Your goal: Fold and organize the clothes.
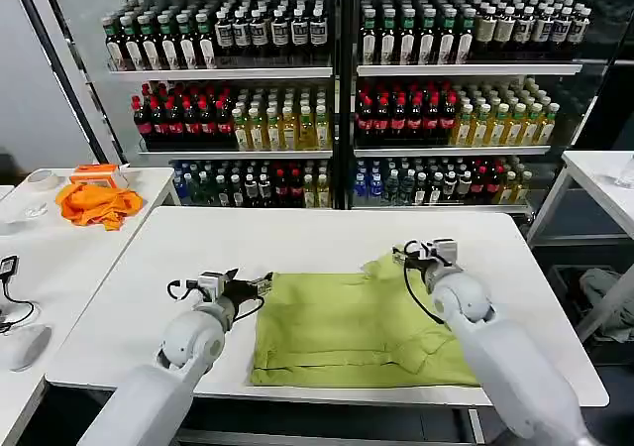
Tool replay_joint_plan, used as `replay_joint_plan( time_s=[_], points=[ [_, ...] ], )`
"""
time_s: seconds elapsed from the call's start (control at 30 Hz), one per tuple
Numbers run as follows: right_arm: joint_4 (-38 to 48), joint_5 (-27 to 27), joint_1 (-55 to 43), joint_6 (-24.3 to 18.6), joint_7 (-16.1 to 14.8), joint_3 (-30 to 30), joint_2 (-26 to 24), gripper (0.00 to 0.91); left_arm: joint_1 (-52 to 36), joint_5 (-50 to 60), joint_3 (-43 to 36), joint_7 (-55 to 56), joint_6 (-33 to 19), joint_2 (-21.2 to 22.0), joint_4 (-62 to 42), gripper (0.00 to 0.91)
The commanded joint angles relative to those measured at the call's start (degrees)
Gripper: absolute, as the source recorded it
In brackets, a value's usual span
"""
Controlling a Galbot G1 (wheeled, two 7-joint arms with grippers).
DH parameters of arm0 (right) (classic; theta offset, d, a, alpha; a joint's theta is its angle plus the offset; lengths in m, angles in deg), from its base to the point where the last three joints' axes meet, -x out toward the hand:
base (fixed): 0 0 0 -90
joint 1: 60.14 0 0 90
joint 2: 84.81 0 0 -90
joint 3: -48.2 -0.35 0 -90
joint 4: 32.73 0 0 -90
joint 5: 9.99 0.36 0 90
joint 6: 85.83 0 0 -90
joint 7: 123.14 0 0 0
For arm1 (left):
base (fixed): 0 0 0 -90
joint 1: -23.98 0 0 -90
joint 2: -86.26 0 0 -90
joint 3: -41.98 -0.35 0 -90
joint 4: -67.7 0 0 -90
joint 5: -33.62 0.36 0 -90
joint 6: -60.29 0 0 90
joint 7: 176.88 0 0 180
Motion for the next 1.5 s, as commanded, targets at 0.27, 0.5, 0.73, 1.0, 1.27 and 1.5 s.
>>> replay_joint_plan(
  time_s=[0.27,0.5,0.73,1.0,1.27,1.5],
  points=[
    [8.32,0.96,-4.21,-0.04,-0.2,3.63,2.02,0.635,-5.3,-0.58,-5.79,-0.68,-0.05,2.21,-7.98,0.282],
    [7.12,1.49,-3.14,-0.07,-0.29,3.55,1.68,0.0,-4.78,-0.59,-5.4,-0.8,-0.08,2.33,-8.27,0.02],
    [6.58,2.34,-2.72,-0.1,-0.47,3.32,1.51,0.0,-3.57,-0.69,-4.88,-1.26,-0.13,2.06,-7.55,0.02],
    [4.0,2.36,-2.0,-0.16,-0.35,2.35,1.31,0.0,-2.61,-1.23,-3.66,-2.18,-0.2,2.38,-6.66,0.02],
    [1.51,2.15,-1.54,-0.38,-0.34,0.62,0.8,0.0,-1.8,-1.84,-2.33,-2.64,-0.84,2.09,-5.09,0.02],
    [-1.4,1.95,-0.4,-0.79,-0.24,-1.24,-0.32,0.0,-0.75,-1.96,-1.17,-2.69,-1.41,1.22,-2.82,0.02]
  ],
)
